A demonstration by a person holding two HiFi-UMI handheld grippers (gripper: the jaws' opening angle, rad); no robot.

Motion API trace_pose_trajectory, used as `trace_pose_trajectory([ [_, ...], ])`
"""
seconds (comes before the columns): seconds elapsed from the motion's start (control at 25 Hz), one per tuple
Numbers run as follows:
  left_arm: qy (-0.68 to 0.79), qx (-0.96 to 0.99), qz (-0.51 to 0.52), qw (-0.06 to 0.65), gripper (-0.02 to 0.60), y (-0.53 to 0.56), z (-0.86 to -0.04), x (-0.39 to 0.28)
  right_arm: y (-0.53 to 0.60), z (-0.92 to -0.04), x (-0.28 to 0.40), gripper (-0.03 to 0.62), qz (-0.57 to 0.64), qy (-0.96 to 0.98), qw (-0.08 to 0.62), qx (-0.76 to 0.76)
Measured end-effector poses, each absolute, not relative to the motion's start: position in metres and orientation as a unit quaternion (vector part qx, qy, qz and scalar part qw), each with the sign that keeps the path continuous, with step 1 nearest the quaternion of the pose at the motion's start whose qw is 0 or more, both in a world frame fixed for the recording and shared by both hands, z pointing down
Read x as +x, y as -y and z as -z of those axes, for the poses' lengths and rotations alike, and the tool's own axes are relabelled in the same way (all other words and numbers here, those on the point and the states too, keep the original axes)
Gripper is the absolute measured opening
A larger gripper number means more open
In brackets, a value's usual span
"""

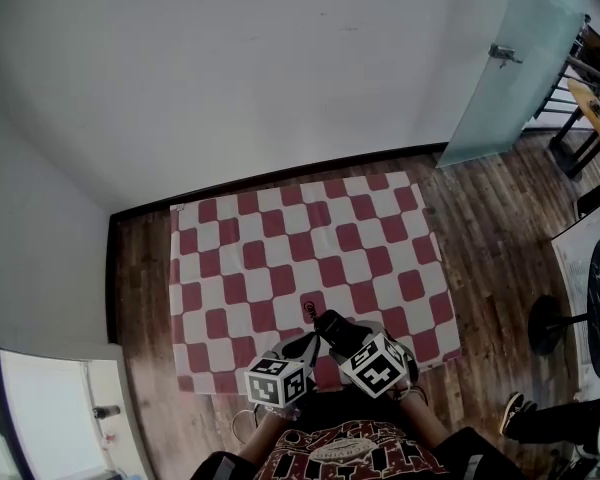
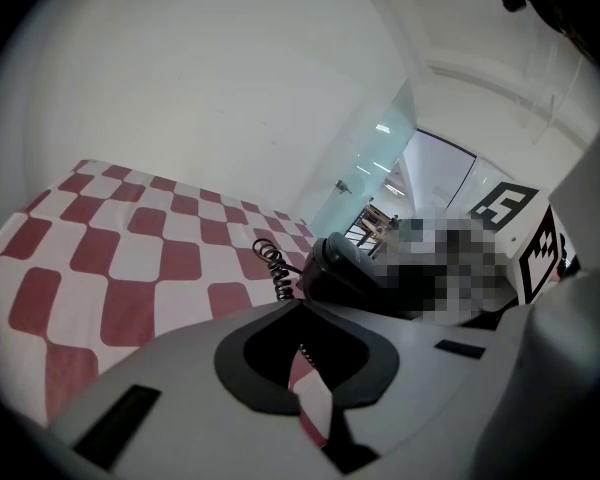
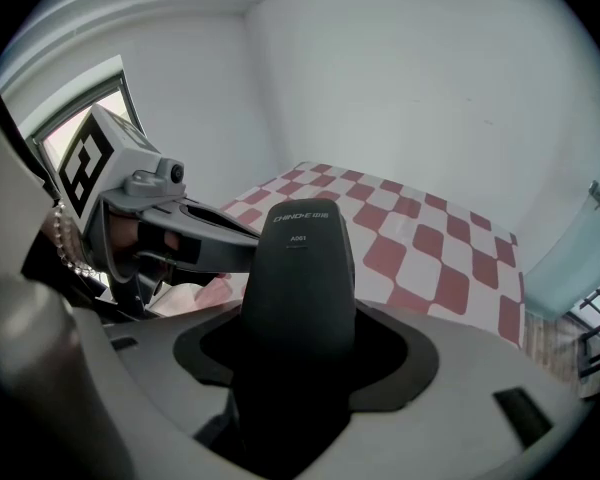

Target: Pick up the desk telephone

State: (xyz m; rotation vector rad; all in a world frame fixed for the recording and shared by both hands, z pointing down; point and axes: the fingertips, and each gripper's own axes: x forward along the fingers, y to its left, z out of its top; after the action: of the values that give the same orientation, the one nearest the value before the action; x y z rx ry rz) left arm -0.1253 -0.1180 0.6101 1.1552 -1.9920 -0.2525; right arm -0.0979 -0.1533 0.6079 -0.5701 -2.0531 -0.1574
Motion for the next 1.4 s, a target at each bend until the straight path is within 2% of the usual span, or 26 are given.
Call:
trace_pose_trajectory([
  [1.4, 0.78, 0.455, 0.094, 0.419, 0.009, 0.119, -0.624, -0.121, 0.141, -0.549, -0.094, 0.285, 0.091, 0.837, 0.465, -0.273],
])
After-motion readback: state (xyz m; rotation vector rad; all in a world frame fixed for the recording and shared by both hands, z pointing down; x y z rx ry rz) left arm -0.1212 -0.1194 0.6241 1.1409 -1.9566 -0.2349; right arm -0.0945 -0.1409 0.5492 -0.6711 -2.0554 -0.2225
